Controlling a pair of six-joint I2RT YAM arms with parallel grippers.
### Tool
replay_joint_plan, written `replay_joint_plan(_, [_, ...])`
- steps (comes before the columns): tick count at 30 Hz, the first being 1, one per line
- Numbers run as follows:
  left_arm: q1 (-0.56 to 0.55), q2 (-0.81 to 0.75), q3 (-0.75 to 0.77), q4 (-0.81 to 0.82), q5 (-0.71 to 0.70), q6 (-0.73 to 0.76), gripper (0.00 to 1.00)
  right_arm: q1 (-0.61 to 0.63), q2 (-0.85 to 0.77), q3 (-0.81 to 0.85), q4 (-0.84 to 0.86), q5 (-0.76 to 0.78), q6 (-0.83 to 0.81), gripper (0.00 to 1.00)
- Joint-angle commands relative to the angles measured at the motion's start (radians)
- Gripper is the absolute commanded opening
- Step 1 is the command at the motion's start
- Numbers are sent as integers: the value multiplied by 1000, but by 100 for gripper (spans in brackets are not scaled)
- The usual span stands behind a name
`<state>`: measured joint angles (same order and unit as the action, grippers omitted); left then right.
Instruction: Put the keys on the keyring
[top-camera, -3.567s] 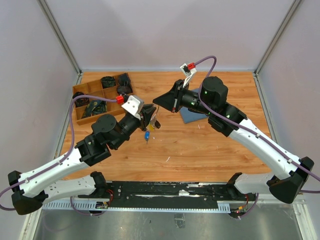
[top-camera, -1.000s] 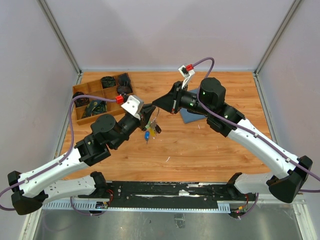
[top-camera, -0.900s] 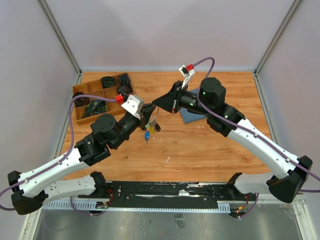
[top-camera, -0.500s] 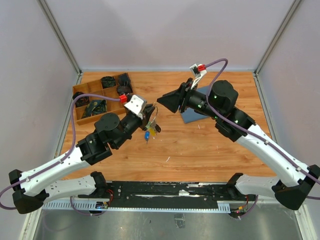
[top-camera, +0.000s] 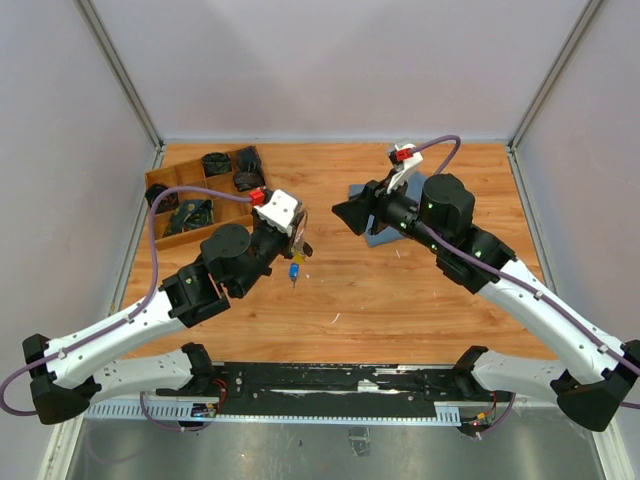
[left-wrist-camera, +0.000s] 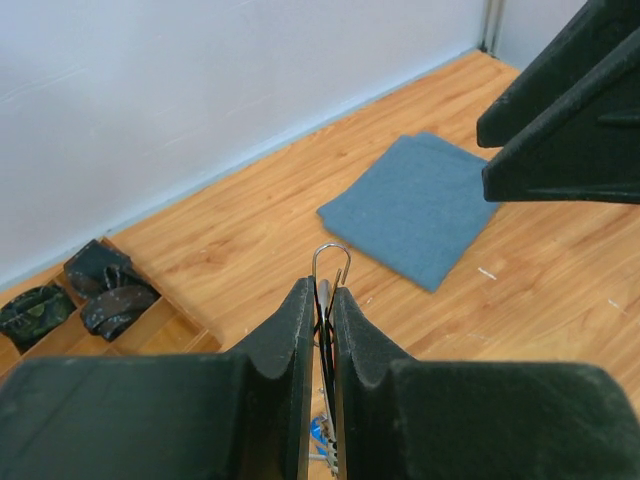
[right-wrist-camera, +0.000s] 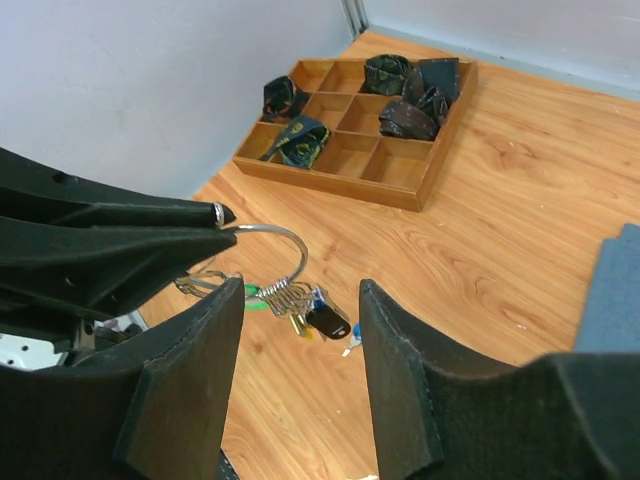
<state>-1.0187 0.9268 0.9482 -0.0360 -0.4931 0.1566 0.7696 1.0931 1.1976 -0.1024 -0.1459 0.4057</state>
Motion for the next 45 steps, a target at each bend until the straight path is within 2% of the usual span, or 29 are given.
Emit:
replay_joint_plan(1, [-7, 0, 42, 28, -49, 35, 0, -11, -11, -28, -32, 41, -73, 51])
replay_joint_plan(6, [-6, 9, 32, 23, -64, 35, 0, -12, 1, -89, -10, 42, -153, 57])
replay_joint_plan(9, [55, 15, 35, -19, -2, -17, 1, -12, 37, -112, -40, 60, -173, 59])
replay_joint_plan(13, [170, 2, 32, -66, 63, -70, 0, -12, 142, -79, -167, 71, -121, 53])
replay_joint_plan(16, [209, -9, 35, -98, 37, -73, 1, -11, 201, -125, -128, 36, -51, 48])
replay_joint_plan(19, [240, -36, 34, -124, 22, -68, 1, -11, 282, -164, -46, -70, -71, 48])
replay_joint_plan(25, [250, -98, 51, -208, -50, -54, 1, -11, 525, -100, -20, -299, -200, 49])
replay_joint_plan(30, [250, -135, 58, -254, -56, -80, 0, -9, 695, -50, 89, -446, -141, 46])
replay_joint_plan(38, [250, -154, 55, -277, -50, -104, 1, -9, 819, -26, 192, -418, -44, 41])
replay_joint_plan(45, [250, -180, 54, -267, -46, -105, 0, -14, 869, -15, 226, -404, -22, 38])
